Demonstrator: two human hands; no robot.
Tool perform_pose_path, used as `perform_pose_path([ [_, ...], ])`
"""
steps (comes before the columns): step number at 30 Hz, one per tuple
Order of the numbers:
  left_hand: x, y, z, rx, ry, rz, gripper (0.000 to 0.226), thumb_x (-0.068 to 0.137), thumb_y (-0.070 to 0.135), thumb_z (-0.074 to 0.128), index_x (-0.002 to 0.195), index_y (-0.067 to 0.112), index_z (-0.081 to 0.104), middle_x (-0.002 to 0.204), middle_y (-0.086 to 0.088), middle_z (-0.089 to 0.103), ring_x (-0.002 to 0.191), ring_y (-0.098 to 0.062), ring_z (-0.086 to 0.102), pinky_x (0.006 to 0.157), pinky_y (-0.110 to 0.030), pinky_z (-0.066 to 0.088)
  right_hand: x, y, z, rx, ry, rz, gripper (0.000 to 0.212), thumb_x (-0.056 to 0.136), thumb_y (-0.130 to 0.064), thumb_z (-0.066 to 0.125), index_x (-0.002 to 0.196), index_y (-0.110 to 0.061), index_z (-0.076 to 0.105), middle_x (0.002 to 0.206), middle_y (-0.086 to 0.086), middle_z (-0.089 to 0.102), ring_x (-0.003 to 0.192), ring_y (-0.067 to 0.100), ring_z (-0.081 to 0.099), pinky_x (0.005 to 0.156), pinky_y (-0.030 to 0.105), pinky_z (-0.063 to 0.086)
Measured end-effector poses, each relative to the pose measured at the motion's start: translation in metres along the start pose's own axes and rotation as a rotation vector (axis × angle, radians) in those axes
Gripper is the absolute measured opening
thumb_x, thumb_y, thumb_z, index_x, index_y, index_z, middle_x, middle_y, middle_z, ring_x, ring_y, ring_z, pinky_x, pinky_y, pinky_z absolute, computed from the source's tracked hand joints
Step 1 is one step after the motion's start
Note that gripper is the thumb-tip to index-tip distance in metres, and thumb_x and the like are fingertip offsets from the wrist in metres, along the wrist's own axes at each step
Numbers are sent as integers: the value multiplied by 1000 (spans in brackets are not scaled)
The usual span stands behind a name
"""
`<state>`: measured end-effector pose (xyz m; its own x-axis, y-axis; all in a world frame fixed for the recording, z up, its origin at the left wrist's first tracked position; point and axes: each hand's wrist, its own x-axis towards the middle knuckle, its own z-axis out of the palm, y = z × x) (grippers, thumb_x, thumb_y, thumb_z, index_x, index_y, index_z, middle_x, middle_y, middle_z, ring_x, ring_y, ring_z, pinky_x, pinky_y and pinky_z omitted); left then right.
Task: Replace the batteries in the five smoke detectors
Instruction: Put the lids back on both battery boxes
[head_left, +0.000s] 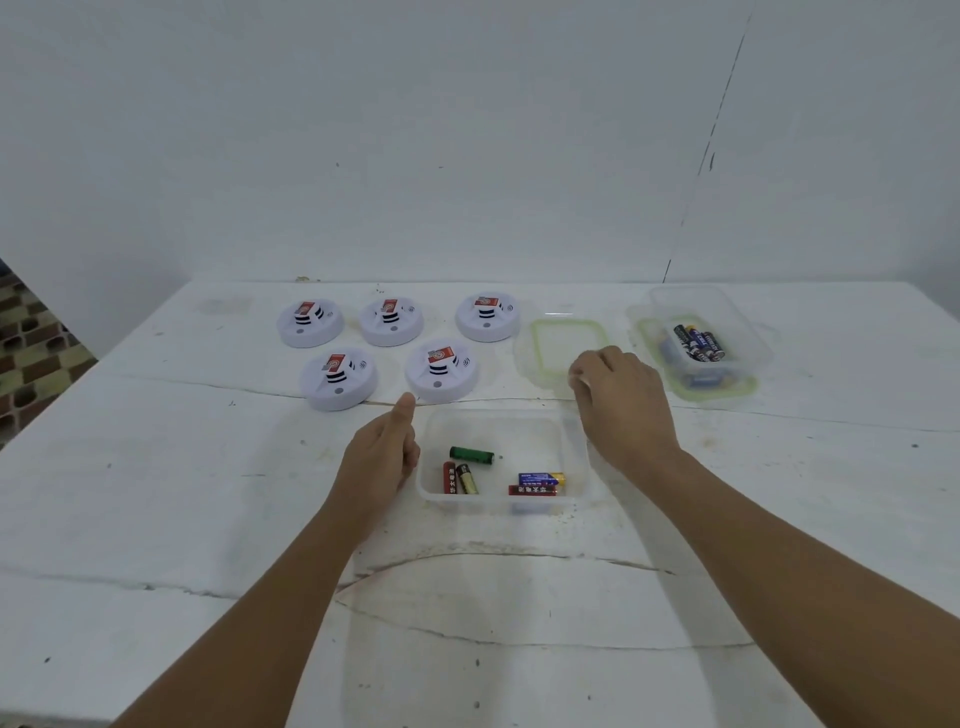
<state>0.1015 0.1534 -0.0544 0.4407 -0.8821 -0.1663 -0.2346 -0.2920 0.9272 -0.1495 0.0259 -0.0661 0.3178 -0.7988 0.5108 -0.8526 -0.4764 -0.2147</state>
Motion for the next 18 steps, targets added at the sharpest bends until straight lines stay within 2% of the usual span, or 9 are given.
perform_pose_path([
  [3,3,0,0,-30,-1,-20,59,106,58,40,66,15,45,53,2,48,46,-11,38,54,-27,34,16,-14,-23,72,138,-25,4,101,-7,59,100,-10,61,95,10,62,73,34,57,65,36,37],
  [6,1,-1,-4,-99,44,-16,56,107,52,43,71,10,51,61,-5,60,53,-16,49,58,-31,41,30,-30,-50,203,235,30,9,107,-16,50,106,-11,57,101,7,59,83,28,56,65,41,43],
  [9,-8,4,-11,-30,269,226,44,108,39,46,82,5,54,68,-10,62,57,-12,54,63,-30,44,35,-43,-71,473,306,151,8,107,-19,50,106,-13,55,103,0,60,94,20,61,77,36,48],
  [11,-17,21,-11,-32,363,339,30,108,36,50,93,10,54,80,-10,63,65,-9,57,63,-20,44,35,-52,-83,672,353,261,6,108,-20,49,104,-17,51,101,-3,60,94,20,67,77,30,50],
  [13,-22,41,-6,-12,335,391,19,106,37,54,105,18,55,94,1,63,78,1,58,65,-7,41,32,-59,-94,832,371,351,5,109,-21,47,105,-20,48,101,-9,59,88,15,70,72,23,49],
  [14,-23,48,-3,-13,285,380,20,105,40,54,113,21,54,101,8,62,83,8,57,69,-5,41,31,-62,-98,909,365,390,5,110,-21,46,105,-21,49,102,-12,58,85,11,70,72,22,49],
  [16,-26,60,3,-58,145,303,34,101,55,51,121,28,52,107,17,58,91,12,56,78,-13,41,25,-69,-101,1079,328,484,9,110,-20,46,104,-24,50,102,-13,59,80,4,69,75,22,52],
  [18,-32,64,9,-125,24,220,40,96,66,46,112,31,54,104,21,61,95,6,58,83,-22,42,16,-77,-99,1261,259,605,11,110,-20,48,101,-24,52,101,-8,59,75,3,67,77,22,53],
])
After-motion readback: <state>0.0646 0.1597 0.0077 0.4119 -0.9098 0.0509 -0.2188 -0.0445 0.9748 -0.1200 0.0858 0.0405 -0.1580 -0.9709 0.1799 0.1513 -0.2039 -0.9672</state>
